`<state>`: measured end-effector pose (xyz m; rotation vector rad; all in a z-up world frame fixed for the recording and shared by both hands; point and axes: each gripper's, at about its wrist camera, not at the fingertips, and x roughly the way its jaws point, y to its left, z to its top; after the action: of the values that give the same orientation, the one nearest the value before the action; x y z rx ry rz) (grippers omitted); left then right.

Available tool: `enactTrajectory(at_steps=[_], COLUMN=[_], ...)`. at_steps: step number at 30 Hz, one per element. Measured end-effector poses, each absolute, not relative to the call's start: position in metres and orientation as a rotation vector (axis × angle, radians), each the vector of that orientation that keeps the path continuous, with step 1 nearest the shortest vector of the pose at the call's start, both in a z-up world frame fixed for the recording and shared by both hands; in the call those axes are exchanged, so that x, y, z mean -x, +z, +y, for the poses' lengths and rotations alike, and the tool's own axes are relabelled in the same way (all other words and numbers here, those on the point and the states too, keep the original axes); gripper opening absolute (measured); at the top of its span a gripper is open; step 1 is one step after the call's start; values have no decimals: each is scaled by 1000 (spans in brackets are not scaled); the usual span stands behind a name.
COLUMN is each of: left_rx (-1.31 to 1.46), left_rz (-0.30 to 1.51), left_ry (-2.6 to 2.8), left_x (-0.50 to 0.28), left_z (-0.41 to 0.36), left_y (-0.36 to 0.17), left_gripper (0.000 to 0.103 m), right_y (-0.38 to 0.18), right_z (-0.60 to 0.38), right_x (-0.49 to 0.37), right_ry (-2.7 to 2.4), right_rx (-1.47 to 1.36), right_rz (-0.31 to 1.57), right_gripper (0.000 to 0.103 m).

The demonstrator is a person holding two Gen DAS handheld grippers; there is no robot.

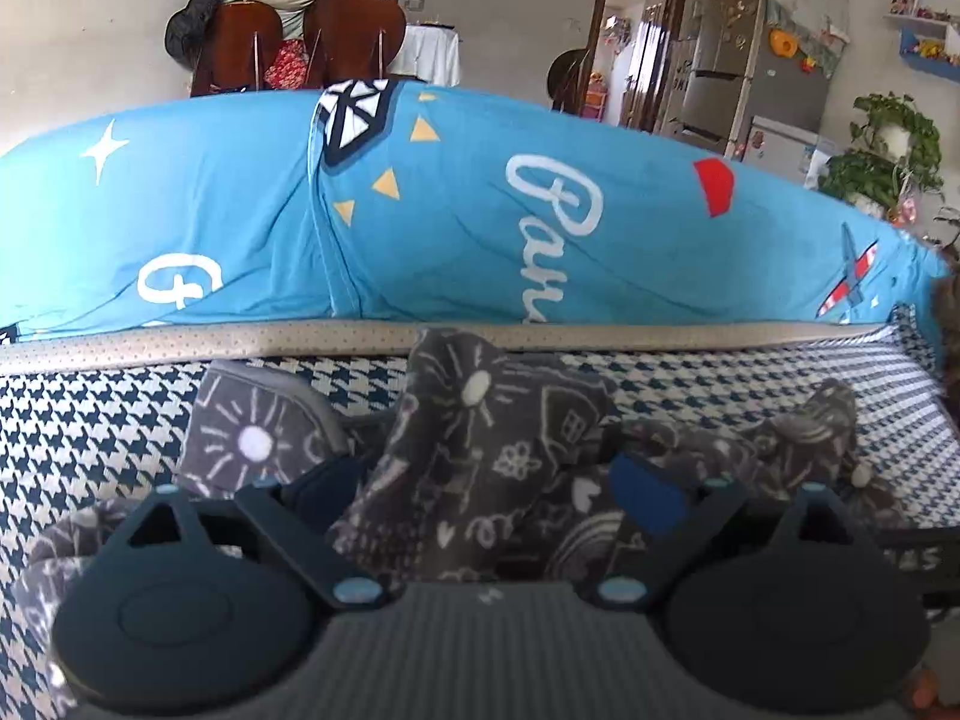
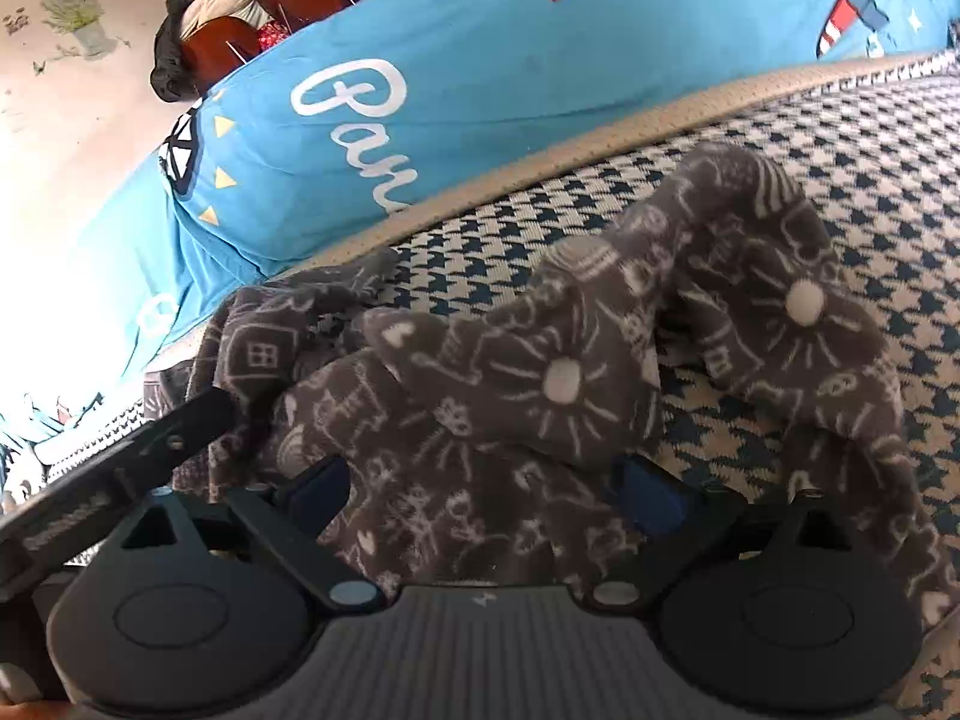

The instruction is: Fold clothes

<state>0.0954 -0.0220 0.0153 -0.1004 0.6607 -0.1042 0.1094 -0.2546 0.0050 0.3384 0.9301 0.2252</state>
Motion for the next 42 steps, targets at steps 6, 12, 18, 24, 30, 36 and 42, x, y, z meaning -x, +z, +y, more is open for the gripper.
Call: enactTrajectory(at_steps=[6,12,18,24,30,36,42], left_rx=[76,32,71,136,108,82,126], left_rz=[660,588,541,576,601,640,670], left_ry=[-82,-24,30,-111,-119,-71,-61], left_x=[-97,-84,-68,-67,-74,-84,-94], left_z=[-26,-23,-2,2,-14,-19,-17], left_y=[10,25,43,40,29,15,5], left_gripper=[55,22,22,54,88,90,63], right_y=[5,4,4,3,2,1,-2], right_z=[-254,-254,-251,-248,-251,-252,-257], right_x=[-111,-111,-109,-109,-110,-110,-111], right_ry=[224,216,206,201,208,215,213], right_rx=[-331,-328,-321,-300,-307,-307,-331], right_rz=[932,930,926,926,931,937,956], right_gripper=[98,98,98,98,98,98,98])
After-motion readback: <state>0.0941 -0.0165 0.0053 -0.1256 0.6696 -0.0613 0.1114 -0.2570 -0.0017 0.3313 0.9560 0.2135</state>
